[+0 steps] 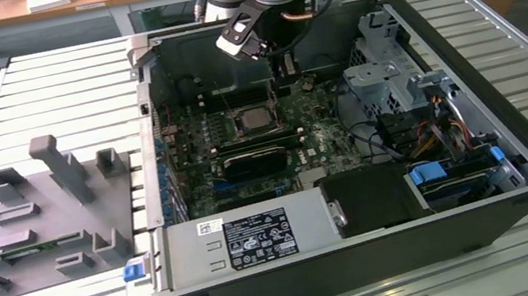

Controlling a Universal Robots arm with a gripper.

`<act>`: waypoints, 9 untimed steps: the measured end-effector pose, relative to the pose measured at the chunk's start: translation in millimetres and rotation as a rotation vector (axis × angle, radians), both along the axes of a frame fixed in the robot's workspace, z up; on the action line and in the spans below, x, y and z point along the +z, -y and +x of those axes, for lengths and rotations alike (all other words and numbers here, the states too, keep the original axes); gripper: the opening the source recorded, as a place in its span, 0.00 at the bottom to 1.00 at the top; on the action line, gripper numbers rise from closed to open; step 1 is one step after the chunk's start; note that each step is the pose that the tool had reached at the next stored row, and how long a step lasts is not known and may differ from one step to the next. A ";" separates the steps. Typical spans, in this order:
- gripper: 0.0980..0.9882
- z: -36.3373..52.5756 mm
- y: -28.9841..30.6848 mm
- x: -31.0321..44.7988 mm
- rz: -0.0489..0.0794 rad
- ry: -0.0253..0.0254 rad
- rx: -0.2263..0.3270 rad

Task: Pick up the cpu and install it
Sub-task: 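Close the cpu cover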

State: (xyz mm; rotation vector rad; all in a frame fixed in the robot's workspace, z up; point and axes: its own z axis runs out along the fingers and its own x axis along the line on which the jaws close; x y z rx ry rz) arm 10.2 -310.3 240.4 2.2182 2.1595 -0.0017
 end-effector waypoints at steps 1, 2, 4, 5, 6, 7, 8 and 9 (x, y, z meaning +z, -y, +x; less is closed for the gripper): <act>0.01 -0.5 0.0 -0.1 0.000 0.0000 0.000; 0.01 -1.0 0.0 -0.2 0.000 0.0000 0.000; 0.01 -2.2 0.0 -0.5 0.000 0.0000 0.000; 0.01 -3.0 0.0 -0.9 0.000 0.0002 0.000; 0.01 -4.1 0.2 -1.3 0.000 0.0001 0.000; 0.01 -5.2 0.4 -1.7 0.000 0.0000 0.000; 0.01 -6.4 0.7 -2.0 0.000 0.0000 0.000; 0.01 -7.7 0.9 -2.4 0.000 0.0000 0.000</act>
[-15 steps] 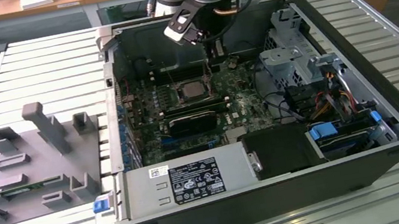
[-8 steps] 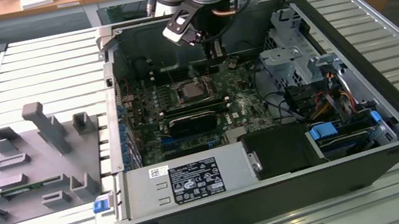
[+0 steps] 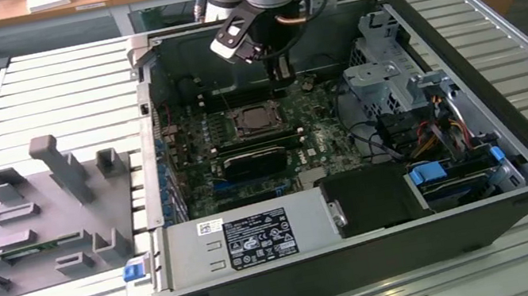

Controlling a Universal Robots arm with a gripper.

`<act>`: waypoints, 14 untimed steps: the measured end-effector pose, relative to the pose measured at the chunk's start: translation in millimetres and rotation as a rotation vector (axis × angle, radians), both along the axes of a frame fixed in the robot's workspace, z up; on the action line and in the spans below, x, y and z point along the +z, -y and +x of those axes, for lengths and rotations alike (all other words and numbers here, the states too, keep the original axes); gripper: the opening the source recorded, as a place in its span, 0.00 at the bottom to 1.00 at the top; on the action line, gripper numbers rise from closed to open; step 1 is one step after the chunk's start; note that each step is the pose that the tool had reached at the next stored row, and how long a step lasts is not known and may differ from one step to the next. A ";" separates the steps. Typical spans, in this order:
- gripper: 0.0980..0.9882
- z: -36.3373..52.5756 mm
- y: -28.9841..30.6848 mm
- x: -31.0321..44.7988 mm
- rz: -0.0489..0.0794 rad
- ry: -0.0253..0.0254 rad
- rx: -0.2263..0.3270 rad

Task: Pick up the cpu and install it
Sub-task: 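Close the cpu cover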

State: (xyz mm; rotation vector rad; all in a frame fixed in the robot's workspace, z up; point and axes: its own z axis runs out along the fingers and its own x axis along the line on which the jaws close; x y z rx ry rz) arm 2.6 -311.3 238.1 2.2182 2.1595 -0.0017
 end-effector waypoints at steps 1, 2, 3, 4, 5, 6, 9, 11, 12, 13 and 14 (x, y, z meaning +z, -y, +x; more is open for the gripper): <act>0.01 -1.1 0.2 -0.3 0.000 0.0000 0.000; 0.01 -2.3 0.3 -0.5 0.000 0.0000 0.000; 0.01 -3.9 0.5 -0.7 0.000 0.0000 0.000; 0.01 -6.1 0.5 -0.9 0.000 0.0000 0.000; 0.01 -8.7 0.5 -1.2 0.000 0.0000 0.000; 0.01 -11.4 0.6 -1.6 0.000 0.0000 0.000; 0.01 -18.0 0.6 -2.8 0.000 0.0000 0.000; 0.01 -19.9 0.6 -3.2 0.000 0.0000 0.000; 0.01 -20.5 0.6 -3.4 0.000 -0.0001 0.000; 0.01 -21.2 0.6 -3.6 0.000 0.0000 0.000; 0.01 -22.5 0.6 -3.7 0.000 0.0000 0.000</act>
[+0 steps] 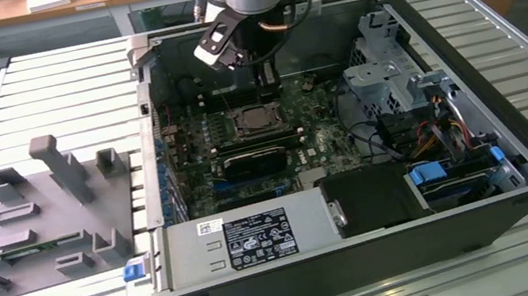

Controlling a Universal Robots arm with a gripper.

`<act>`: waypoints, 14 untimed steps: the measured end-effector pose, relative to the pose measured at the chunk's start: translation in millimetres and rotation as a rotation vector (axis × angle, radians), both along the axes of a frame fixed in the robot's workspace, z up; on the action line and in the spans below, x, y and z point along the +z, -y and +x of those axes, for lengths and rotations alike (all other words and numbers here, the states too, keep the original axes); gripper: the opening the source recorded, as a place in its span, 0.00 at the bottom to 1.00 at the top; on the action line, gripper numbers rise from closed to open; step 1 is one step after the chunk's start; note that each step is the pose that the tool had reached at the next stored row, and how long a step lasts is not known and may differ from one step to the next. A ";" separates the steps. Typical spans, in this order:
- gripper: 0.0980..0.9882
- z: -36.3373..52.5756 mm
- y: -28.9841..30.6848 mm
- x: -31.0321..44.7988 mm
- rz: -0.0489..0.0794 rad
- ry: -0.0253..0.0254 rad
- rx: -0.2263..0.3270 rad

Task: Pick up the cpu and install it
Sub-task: 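Close the cpu cover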

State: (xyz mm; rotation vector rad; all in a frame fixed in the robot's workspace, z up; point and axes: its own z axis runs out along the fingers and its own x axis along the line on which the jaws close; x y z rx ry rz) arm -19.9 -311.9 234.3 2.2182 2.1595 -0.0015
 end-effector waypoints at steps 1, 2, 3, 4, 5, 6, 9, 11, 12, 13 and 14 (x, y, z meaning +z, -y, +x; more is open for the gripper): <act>0.01 -1.5 0.0 -0.2 0.000 0.0000 0.000; 0.01 -3.3 0.0 -0.2 0.000 0.0000 0.000; 0.01 -5.7 0.0 -0.3 0.000 0.0000 0.000; 0.01 -7.9 0.0 -0.4 0.000 0.0000 0.000; 0.01 -10.2 0.0 -0.6 0.000 0.0001 0.000; 0.01 -12.1 0.0 -0.7 0.000 0.0000 0.000; 0.01 -15.4 0.0 -1.1 0.000 0.0000 0.000; 0.01 -16.6 0.0 -1.4 0.000 -0.0001 0.000; 0.01 -17.1 0.0 -1.6 0.000 -0.0001 0.000; 0.01 -17.5 0.0 -1.8 0.000 -0.0001 0.000; 0.01 -18.0 0.0 -2.0 0.000 0.0000 0.000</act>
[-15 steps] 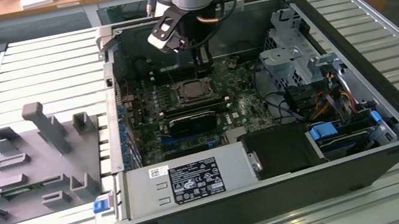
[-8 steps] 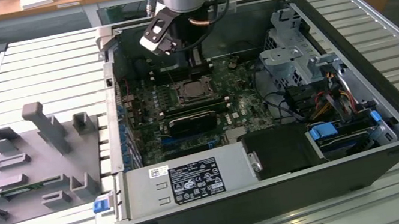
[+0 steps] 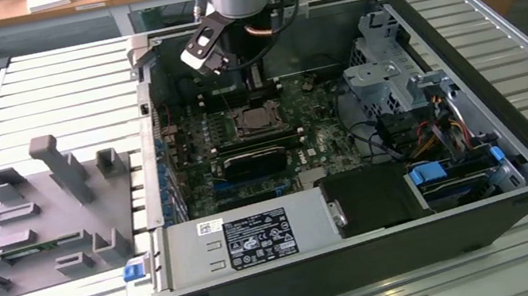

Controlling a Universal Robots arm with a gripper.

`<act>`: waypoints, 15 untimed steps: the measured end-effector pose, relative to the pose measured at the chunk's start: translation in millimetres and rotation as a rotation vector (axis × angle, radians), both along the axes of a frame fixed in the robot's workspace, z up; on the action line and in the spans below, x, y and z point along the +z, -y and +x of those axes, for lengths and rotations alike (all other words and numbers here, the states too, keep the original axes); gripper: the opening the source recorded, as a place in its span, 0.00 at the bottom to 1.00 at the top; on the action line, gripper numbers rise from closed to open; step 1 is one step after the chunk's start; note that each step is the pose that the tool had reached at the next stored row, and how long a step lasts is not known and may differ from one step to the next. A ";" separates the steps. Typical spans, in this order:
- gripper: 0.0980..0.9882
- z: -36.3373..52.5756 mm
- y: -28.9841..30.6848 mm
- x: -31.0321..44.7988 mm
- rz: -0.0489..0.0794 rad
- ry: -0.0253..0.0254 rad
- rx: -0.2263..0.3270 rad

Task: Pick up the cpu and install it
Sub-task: 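Close the cpu cover, then install the first cpu locking lever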

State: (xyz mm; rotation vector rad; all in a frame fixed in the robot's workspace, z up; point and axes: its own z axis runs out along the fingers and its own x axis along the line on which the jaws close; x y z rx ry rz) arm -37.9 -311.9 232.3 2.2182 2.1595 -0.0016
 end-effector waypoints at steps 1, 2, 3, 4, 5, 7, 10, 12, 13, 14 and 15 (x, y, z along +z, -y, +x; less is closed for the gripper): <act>0.01 -0.4 0.0 -0.1 0.000 -0.0001 0.000; 0.01 -0.8 0.0 -0.2 0.000 -0.0001 0.000; 0.01 -1.1 0.0 -0.4 0.000 0.0000 0.000; 0.01 -1.2 0.0 -0.5 0.000 0.0000 0.000; 0.01 -1.4 0.0 -0.5 0.000 0.0000 0.000; 0.01 -1.7 0.0 -0.6 0.000 0.0000 0.000; 0.01 -1.7 0.0 -0.7 0.000 0.0000 0.000; 0.01 -1.7 0.0 -0.9 0.000 0.0001 0.000; 0.01 -1.7 0.0 -1.1 0.000 0.0001 0.000; 0.01 -1.7 0.0 -1.4 0.000 0.0003 0.000; 0.01 -1.7 0.0 -1.5 0.000 0.0006 0.000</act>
